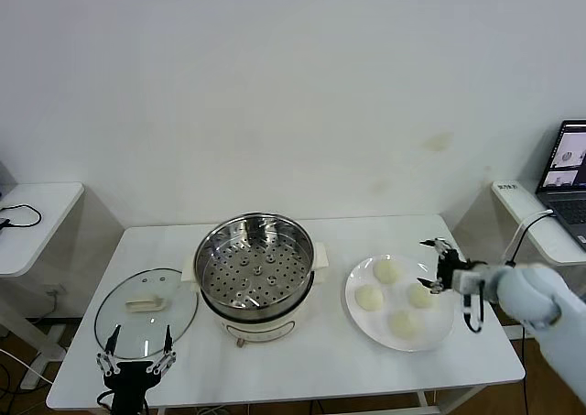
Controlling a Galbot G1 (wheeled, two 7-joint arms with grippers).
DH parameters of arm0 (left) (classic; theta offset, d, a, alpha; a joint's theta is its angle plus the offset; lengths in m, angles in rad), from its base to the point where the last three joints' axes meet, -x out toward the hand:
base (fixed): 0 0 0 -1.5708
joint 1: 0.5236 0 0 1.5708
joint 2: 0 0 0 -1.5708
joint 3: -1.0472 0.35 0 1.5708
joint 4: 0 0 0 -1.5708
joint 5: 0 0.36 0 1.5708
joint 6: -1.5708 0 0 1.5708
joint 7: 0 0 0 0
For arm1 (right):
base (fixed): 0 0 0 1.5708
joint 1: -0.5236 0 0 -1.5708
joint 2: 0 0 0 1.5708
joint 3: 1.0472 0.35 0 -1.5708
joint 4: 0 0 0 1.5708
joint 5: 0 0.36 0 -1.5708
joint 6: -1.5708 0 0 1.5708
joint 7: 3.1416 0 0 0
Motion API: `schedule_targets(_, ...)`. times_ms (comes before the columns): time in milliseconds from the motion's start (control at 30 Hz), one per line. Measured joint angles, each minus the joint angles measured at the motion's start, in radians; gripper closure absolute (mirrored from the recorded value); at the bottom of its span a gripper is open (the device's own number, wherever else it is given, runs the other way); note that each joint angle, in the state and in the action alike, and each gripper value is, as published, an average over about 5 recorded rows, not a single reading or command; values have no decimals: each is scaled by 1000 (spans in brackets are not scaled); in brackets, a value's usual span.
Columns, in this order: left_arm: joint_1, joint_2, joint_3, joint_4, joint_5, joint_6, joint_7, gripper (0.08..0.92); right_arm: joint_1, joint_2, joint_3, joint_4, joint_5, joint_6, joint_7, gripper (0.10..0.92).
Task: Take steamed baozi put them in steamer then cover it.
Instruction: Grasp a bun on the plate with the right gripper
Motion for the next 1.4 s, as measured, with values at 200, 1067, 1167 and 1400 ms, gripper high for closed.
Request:
schedule_targets(200,-11,-4,-7,-4,-4,2,1,177,207,68,-243,-140,25,-7,-71,202)
schedule_targets(1067,-35,-1,-28,21,-14,7,5,177,406,335,-497,-519,-34,3,-120,202)
schedule_targets(1167,-36,-1,-29,21,-14,7,6,177,409,354,-502,-542,-42,5,-120,209)
schedule_targets(1400,-36,-2,-30,22,-13,7,6,177,409,384,-508,-572,-55,7,-124,255)
